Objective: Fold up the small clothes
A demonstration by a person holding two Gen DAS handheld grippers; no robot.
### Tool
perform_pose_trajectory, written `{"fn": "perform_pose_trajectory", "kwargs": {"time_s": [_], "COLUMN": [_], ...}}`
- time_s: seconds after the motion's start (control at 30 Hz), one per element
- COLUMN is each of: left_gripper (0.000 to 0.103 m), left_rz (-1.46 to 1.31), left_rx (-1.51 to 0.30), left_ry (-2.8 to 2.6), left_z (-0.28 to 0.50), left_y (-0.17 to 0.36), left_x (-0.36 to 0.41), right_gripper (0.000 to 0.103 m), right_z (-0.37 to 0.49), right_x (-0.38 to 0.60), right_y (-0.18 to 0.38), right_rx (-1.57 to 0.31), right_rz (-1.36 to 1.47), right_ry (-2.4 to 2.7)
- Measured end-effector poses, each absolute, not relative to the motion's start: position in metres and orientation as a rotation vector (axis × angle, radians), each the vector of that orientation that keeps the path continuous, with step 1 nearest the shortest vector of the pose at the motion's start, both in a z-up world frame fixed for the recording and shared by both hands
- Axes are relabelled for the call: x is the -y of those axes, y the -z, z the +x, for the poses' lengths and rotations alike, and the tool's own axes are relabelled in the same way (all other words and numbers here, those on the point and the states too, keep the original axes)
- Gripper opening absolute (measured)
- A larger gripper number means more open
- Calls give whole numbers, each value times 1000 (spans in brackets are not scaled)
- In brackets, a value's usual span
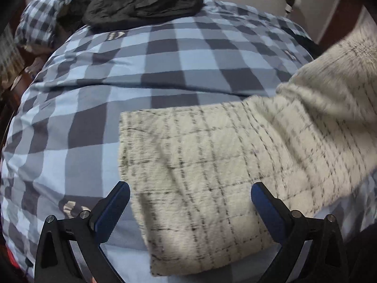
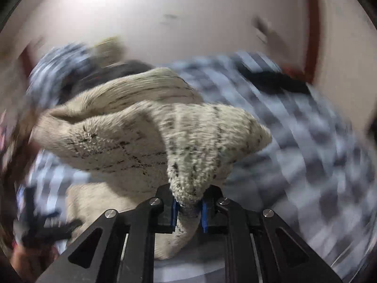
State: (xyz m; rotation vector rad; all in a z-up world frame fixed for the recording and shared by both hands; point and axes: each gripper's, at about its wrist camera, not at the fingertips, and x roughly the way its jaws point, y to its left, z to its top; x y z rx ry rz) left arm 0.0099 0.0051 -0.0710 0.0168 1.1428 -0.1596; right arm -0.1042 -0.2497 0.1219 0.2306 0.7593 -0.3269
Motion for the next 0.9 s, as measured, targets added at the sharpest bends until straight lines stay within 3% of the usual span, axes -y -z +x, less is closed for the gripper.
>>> {"fn": "perform_pose_trajectory", "kwargs": {"time_s": [0.03, 0.07, 0.13, 0.2, 0.23, 0.37, 0.4, 0.53, 0.67, 0.77, 0.87, 0.9], "left_gripper": [103, 103, 103, 103, 103, 103, 103, 103, 103, 103, 103, 103], "left_rz": [34, 53, 70, 74, 76, 66, 58, 16, 63, 137, 168, 155], "left_rx": [-1147, -1153, -1168, -1176, -1177, -1117, -1093, -1035, -1107, -1143, -1135, -1143], "left_ry": [166, 168, 165, 153, 146, 160, 178, 281, 301, 254, 242, 237], "left_z": [10, 9, 6, 8, 9, 8, 8, 11, 22, 27, 26, 26], "left_y": [75, 77, 82, 87, 88, 79, 76, 72, 98, 121, 117, 117], "left_x": [-3, 0, 0, -3, -4, 0, 2, 22, 45, 51, 49, 45], "right_gripper": [14, 23, 24, 25, 28, 67, 72, 72, 72, 66, 63, 66], "right_z": [-100, -95, -107, -137, -142, -122, -107, -41, 7, 18, 10, 8], "right_x": [283, 313, 374, 408, 411, 367, 348, 267, 210, 220, 260, 276], "right_y": [-103, -82, -27, -5, -20, -79, -86, -68, -18, 19, 6, 1], "right_rx": [-819, -915, -1128, -1112, -1030, -834, -799, -927, -1098, -1215, -1138, -1128], "right_rz": [308, 405, 740, 1038, 1011, 689, 639, 424, 204, 101, 74, 6], "right_ry": [403, 481, 629, 754, 774, 690, 557, 126, -64, -4, 245, 419]}}
